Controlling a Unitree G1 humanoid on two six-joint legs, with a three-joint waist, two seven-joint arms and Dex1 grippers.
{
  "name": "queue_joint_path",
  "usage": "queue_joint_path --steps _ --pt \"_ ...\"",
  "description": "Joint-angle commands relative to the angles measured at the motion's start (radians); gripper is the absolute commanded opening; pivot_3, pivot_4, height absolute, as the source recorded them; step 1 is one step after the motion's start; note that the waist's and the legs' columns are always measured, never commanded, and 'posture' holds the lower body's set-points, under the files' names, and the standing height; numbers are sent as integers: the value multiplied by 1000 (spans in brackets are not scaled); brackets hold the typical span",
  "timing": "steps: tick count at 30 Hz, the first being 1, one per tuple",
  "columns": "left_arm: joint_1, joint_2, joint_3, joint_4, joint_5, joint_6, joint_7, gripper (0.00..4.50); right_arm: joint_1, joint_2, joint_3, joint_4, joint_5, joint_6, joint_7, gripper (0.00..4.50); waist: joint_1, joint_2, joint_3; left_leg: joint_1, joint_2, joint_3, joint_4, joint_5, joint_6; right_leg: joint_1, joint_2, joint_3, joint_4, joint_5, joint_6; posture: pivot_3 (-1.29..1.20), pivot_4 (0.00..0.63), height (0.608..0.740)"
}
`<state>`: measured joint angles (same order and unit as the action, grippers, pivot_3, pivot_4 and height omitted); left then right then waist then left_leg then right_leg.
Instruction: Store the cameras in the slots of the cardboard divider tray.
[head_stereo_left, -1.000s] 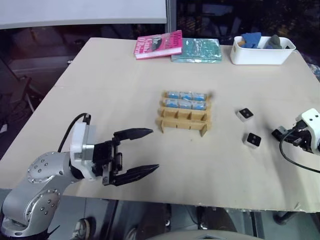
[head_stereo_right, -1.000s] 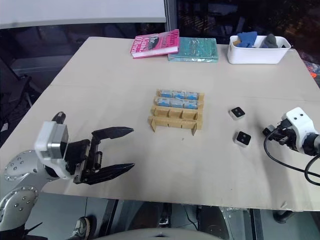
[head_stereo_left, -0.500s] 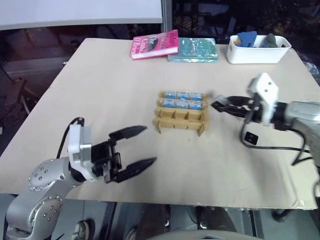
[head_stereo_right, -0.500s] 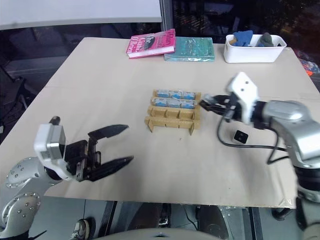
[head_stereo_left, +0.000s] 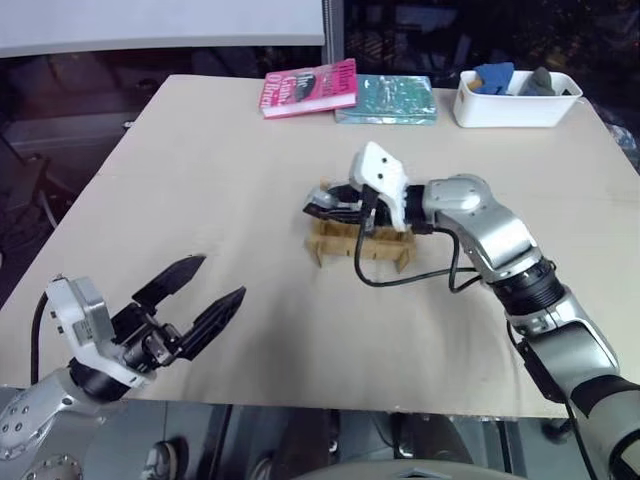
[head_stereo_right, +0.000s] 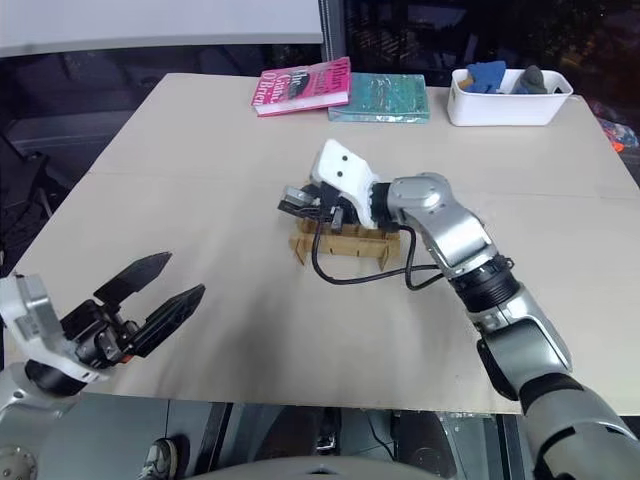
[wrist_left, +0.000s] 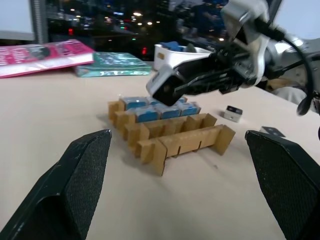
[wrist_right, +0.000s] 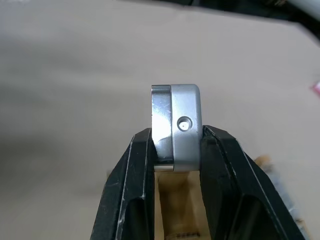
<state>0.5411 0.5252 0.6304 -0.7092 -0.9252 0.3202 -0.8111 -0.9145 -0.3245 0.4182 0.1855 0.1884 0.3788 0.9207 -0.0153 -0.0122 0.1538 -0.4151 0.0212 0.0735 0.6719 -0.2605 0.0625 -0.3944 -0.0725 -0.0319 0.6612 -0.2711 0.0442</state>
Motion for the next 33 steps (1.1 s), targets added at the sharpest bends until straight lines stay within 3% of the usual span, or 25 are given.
queue_joint_path --steps 1,9,20,24,28,33 --pt "60 -8 42 -73 -9 -36 -22 4500 -42 14 8 83 -48 -104 56 702 0 0 0 0 0 0 0 0 0 0 -1 0 0 0 0 0 150 740" --pt "187 -20 73 -104 -10 -64 -55 4500 -91 57 21 291 -147 -263 111 702 -17 1 0 1 1 0 -1 0 -1 -1 0 1 0 0 -1 0 150 740" --pt "243 11 67 -87 40 -89 -111 4500 -140 87 31 433 -252 -353 160 702 -26 1 1 1 1 0 -2 0 -1 -1 -1 2 0 -2 -4 0 150 740" --pt "220 29 56 -79 42 -81 -110 4500 -157 98 7 433 -241 -339 180 2205 -27 2 1 1 1 0 -2 0 -1 -1 -2 2 0 -2 -4 0 150 740" --pt "194 46 49 -69 33 -72 -107 4500 -112 55 -61 222 -170 -238 199 3994 -26 3 2 0 1 -1 -2 0 -1 -2 -2 2 0 -2 -4 0 150 740" --pt "118 87 0 -71 25 -54 -105 4500 10 -73 -201 -205 7 92 211 3994 -14 3 2 -1 0 -2 -3 0 -1 -2 -5 0 -1 -1 -3 0 150 740"
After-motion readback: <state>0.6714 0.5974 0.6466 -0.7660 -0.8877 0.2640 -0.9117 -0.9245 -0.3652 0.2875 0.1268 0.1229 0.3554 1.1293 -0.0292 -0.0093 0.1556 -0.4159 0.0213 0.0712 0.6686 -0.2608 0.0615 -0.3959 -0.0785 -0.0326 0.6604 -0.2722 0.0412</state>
